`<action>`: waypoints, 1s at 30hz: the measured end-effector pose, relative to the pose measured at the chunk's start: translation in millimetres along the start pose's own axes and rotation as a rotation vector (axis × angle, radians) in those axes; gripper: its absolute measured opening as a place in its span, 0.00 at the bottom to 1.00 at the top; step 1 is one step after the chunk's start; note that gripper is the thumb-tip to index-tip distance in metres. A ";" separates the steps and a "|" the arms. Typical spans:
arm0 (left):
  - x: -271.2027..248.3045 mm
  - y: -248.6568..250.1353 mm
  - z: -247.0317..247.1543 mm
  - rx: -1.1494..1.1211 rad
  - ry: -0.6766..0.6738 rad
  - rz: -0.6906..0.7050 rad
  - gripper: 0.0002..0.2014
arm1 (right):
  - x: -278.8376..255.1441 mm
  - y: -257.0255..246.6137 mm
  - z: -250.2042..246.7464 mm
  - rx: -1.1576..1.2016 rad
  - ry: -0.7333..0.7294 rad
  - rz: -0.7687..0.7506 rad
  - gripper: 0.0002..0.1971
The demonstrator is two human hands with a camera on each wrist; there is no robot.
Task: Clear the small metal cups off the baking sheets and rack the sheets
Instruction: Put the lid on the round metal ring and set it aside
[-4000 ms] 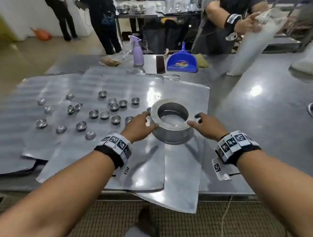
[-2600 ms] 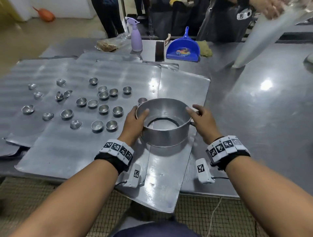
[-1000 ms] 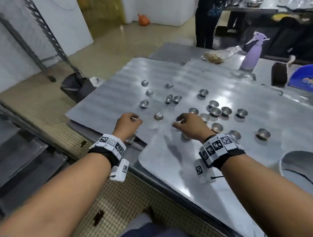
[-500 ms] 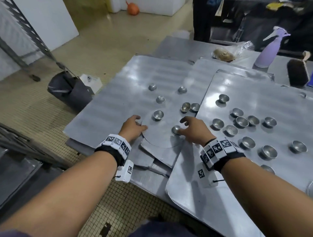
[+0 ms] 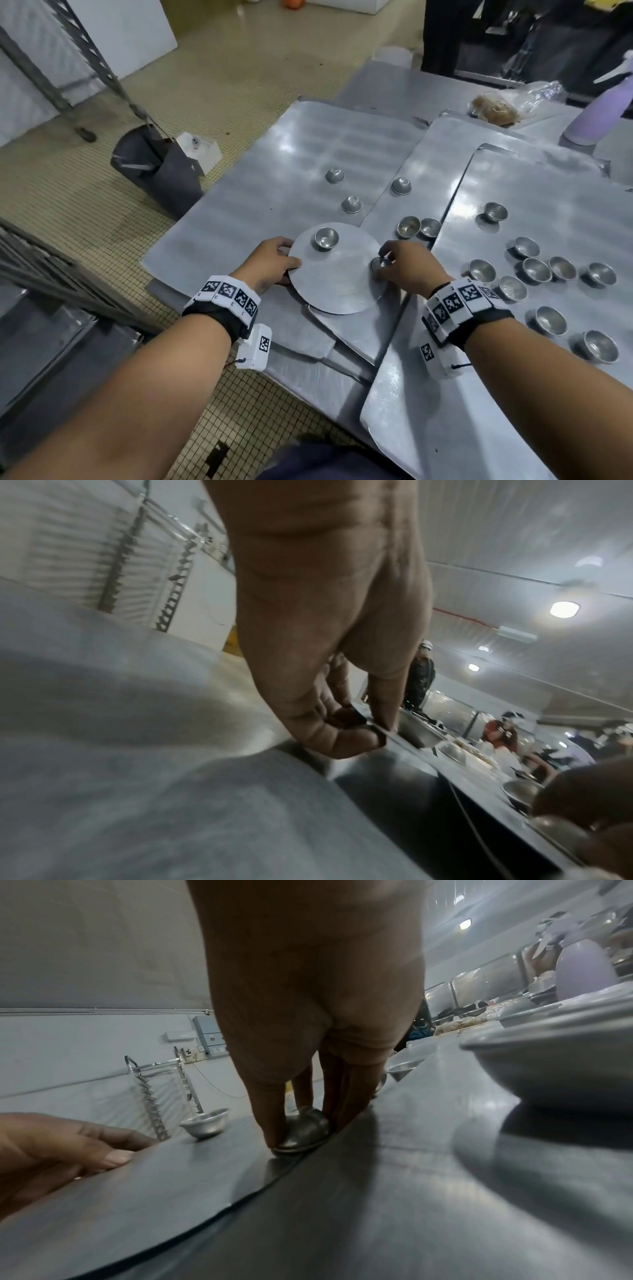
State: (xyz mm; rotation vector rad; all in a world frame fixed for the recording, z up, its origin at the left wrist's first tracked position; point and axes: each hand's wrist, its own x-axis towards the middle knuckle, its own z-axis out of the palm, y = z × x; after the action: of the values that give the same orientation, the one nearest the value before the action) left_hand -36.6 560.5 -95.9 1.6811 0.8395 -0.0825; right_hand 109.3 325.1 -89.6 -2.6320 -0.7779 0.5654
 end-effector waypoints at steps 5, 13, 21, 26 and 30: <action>-2.2 -11.9 -25.4 -0.068 0.002 -0.025 0.15 | 14.8 0.4 -8.0 -0.013 -0.018 0.017 0.20; -21.8 -19.5 -35.6 -0.113 -0.074 -0.021 0.16 | 27.7 -81.8 13.0 0.106 -0.049 -0.350 0.35; -43.3 -29.5 -43.0 -0.193 -0.030 -0.010 0.17 | 30.6 -83.9 29.3 -0.006 0.017 -0.331 0.23; -50.9 -38.8 -61.5 -0.298 0.139 -0.026 0.13 | 29.9 -60.9 26.2 -0.048 0.021 -0.195 0.27; -53.4 -43.2 -75.9 -0.387 0.292 -0.002 0.12 | 25.7 -57.7 28.9 -0.048 -0.035 -0.170 0.26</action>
State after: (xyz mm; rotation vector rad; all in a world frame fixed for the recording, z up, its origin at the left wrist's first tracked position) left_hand -128.7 603.4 -83.2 1.3424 1.0024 0.3131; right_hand 90.4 391.5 -97.4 -2.5720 -1.0261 0.5532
